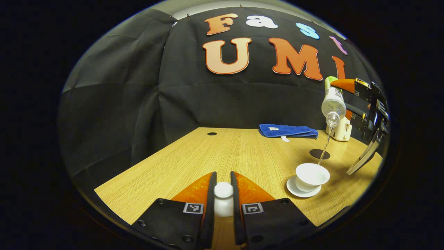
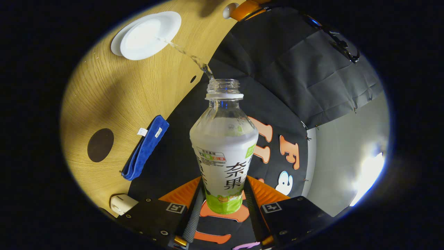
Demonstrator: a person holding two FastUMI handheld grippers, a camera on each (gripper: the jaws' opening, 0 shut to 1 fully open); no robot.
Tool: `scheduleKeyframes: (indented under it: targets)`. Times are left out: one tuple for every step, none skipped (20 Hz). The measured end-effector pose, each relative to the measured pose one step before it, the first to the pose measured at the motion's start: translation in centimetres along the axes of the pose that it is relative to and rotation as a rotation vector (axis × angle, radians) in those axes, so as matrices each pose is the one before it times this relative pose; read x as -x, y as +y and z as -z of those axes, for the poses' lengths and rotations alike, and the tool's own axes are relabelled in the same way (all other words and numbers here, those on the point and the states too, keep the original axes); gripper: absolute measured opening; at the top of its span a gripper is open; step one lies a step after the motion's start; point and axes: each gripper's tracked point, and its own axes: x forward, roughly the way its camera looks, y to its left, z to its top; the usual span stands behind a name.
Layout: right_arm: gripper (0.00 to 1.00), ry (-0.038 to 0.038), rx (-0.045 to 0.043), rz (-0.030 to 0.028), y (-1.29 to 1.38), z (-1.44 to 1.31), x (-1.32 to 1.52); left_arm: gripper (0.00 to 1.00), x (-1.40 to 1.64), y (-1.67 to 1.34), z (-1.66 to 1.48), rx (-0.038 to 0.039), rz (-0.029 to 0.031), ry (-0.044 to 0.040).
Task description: Open the teacup lid with one hand, grasp the water bottle and pour water into the teacup with the other hand; after pouring, place the water bottle on the coaster and then close the teacup lid.
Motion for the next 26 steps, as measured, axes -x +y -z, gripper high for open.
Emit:
scheduleKeyframes:
  targets:
    - [0.65, -0.00454, 0.00797, 0.00820, -0.085, 0.035, -0.042, 0.29, -0.029, 0.039, -0.051, -0.00034, 0.00023, 0.00094]
    - [0.62, -0.00438, 0.00942, 0.00621, -0.097, 0.065, -0.052, 0.27, -0.012, -0.108, 0.073, -0.00128, 0.00114, 0.00076]
    - [0.65, -0.00592, 0.01093, 0.00987, -0.149, -0.023, 0.043, 0.27, 0.013, -0.022, -0.083, 0.00008, 0.00134, -0.00051]
    - [0.65, -0.00266, 0.00898, 0.00210, 0.021, 0.031, -0.100, 0.27, 0.032, -0.027, -0.061, -0.00063, 0.00192, -0.00135]
    - [0.65, -0.00345, 0.00585, 0.00473, -0.106, -0.041, 0.007, 0.27, -0.088, -0.055, 0.048, -0.00015, -0.00007, -0.00064]
    - [0.65, -0.00180, 0.00531, -0.00116, 0.075, -0.046, 0.056, 0.27, 0.148, -0.018, -0.077, -0.00035, 0.00199, -0.00091]
    - [0.65, -0.00669, 0.00353, 0.00453, -0.145, -0.079, -0.033, 0.27, 0.056, -0.106, -0.062, 0.00050, 0.00094, -0.00045]
    - [0.65, -0.00182, 0.00018, -0.00251, 0.082, -0.032, -0.033, 0.27, -0.060, -0.059, -0.021, 0.00002, 0.00252, -0.00160]
    - [0.65, -0.00815, -0.00341, -0.00124, 0.006, -0.247, 0.159, 0.27, -0.014, -0.130, -0.107, -0.00120, 0.00056, -0.00229]
    - [0.65, -0.00552, -0.00263, -0.00564, 0.089, -0.120, -0.023, 0.27, 0.105, -0.087, -0.070, -0.00358, 0.00155, -0.00241]
    - [0.65, -0.01099, -0.00309, -0.00735, 0.134, -0.374, 0.140, 0.25, -0.110, -0.256, -0.047, -0.00630, 0.00157, -0.00226]
    - [0.65, -0.00169, -0.00253, -0.00562, 0.097, -0.263, 0.112, 0.27, -0.066, -0.223, -0.007, -0.00929, 0.00175, -0.00449]
    - [0.65, -0.00747, -0.00723, -0.01256, 0.043, -0.262, 0.357, 0.27, 0.011, -0.337, -0.018, -0.01300, 0.00303, -0.00282]
    - [0.65, -0.00809, -0.01047, -0.01296, 0.122, -0.319, 0.182, 0.27, -0.023, -0.306, -0.099, -0.00563, 0.00699, -0.00261]
    - [0.65, -0.00077, -0.01572, -0.01566, 0.216, -0.214, 0.295, 0.27, -0.022, -0.335, -0.267, 0.00880, 0.00974, -0.00747]
    - [0.65, 0.00161, -0.02203, -0.01446, 0.357, -0.355, 0.252, 0.27, 0.035, -0.256, -0.268, 0.00361, 0.00665, -0.00421]
    - [0.65, 0.00688, -0.03076, -0.01784, 0.307, -0.216, 0.434, 0.24, -0.025, -0.194, -0.117, -0.00301, 0.00177, -0.00450]
    - [0.65, 0.00953, -0.03832, -0.01748, 0.768, -0.004, 0.148, 0.27, -0.027, -0.112, -0.182, 0.00021, 0.00333, -0.00506]
    - [0.65, 0.01018, -0.05295, -0.02495, 0.873, 0.053, 0.257, 0.27, 0.034, -0.159, -0.368, 0.00123, 0.00276, -0.00681]
    - [0.65, 0.01340, -0.06382, -0.03017, 0.916, -0.160, 0.792, 0.27, -0.142, -0.300, -0.367, 0.00101, 0.00448, -0.00691]
    - [0.65, 0.01219, -0.06296, -0.02606, 0.859, -0.115, 0.347, 0.27, -0.005, -0.322, -0.409, 0.00172, 0.00617, -0.00742]
    - [0.65, 0.00685, -0.05674, -0.02166, 0.795, -0.247, 0.343, 0.27, -0.061, -0.384, -0.182, 0.00089, 0.00627, -0.00731]
    - [0.63, 0.00672, -0.06122, -0.02652, 0.755, -0.156, 0.402, 0.27, -0.097, -0.342, -0.356, 0.00061, 0.00812, -0.00743]
    - [0.66, 0.00257, -0.07501, -0.03148, 0.831, -0.114, 0.554, 0.27, 0.028, -0.402, -0.387, 0.00184, 0.00597, -0.00869]
    - [0.65, 0.00620, -0.08806, -0.03192, 0.811, -0.104, 0.509, 0.27, -0.069, -0.192, -0.418, 0.00389, 0.00566, -0.00654]
    - [0.65, 0.00852, -0.08698, -0.02404, 0.613, 0.226, -0.048, 0.27, -0.039, -0.242, -0.361, 0.00478, 0.00551, -0.00928]
